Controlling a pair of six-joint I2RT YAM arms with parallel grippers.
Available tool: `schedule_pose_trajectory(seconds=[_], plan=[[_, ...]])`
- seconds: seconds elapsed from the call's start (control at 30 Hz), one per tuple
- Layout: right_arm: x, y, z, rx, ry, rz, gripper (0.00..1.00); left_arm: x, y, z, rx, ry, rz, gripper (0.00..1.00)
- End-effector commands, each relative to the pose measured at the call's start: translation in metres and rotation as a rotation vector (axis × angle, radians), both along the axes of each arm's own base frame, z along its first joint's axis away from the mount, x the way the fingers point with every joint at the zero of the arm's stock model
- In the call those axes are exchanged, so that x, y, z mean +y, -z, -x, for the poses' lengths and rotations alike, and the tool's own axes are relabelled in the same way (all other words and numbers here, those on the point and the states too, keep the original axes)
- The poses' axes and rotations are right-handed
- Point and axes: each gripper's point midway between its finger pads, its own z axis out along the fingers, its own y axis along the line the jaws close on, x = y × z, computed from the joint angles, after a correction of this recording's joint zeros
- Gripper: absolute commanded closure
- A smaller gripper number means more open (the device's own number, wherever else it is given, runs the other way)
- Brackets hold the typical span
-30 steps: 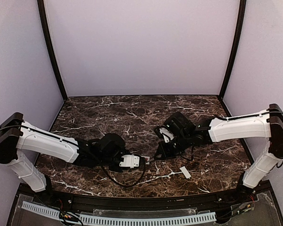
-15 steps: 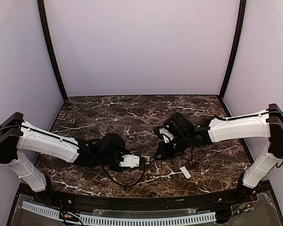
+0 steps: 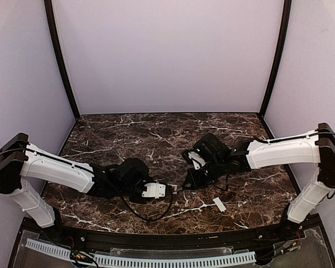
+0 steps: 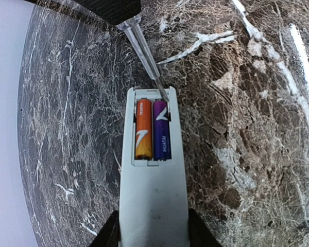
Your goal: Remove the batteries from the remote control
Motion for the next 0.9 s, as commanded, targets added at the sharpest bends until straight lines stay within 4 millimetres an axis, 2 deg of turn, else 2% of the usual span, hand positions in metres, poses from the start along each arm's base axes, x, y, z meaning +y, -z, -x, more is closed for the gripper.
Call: schedule_pose_trajectory(seconds=[0.0,0.47,0.77,0.87], plan=[[-0.006,0.002,-0.005,-0.042,0.017,0.041,1.00,0.003,0.007,0.008,0.042,0.014,-0.043,1.00],[-0.012,-0.003,-0.007,-0.064,0.024,0.058,1.00,0.004,0.010,0.010,0.056,0.011,-0.052,1.00],[-0.021,-0.013,-0.004,-0.107,0.018,0.045,1.00,-0.004,-0.007,0.013,0.088,0.003,0.037,1.00],[-0.017,-0.018,0.000,-0.108,0.000,0.013,1.00,-0.006,-0.009,0.014,0.098,0.000,0.045,1.00]])
